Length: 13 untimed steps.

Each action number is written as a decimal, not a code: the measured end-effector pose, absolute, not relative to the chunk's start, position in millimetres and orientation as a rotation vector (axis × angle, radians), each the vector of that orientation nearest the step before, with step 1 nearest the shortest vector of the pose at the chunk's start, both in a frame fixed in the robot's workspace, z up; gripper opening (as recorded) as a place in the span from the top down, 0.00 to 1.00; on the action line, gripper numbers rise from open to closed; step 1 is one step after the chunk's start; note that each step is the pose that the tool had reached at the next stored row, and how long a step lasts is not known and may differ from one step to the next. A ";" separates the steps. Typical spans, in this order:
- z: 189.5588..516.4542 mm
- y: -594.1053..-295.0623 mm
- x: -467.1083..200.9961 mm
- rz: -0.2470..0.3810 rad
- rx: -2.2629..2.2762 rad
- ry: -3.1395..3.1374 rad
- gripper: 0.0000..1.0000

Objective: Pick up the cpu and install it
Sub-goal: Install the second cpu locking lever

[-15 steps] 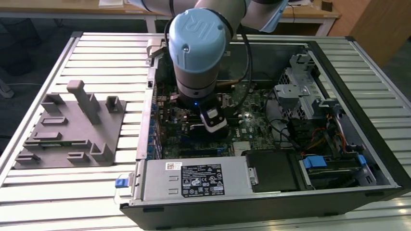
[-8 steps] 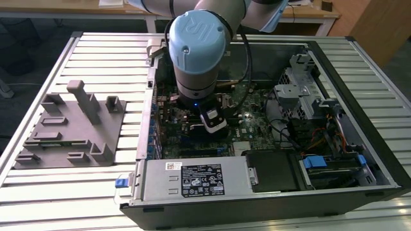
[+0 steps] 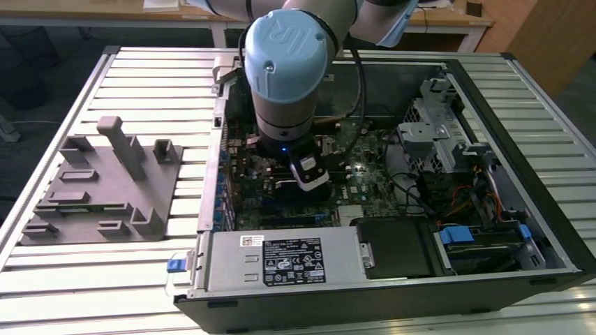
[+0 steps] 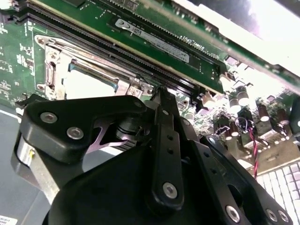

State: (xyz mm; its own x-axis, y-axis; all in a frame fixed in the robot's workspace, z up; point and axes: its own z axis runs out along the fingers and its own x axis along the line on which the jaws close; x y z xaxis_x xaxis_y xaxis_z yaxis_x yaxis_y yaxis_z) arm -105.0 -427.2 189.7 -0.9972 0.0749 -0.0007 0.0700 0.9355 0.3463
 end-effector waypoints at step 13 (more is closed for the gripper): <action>202.1 -425.1 -103.0 0.415 0.132 3.092 0.89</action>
State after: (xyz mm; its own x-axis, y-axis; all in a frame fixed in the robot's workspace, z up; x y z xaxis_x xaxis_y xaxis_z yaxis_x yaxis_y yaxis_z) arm -103.0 -425.1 202.1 -0.9962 0.0864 -0.0075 0.0813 0.9610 0.2642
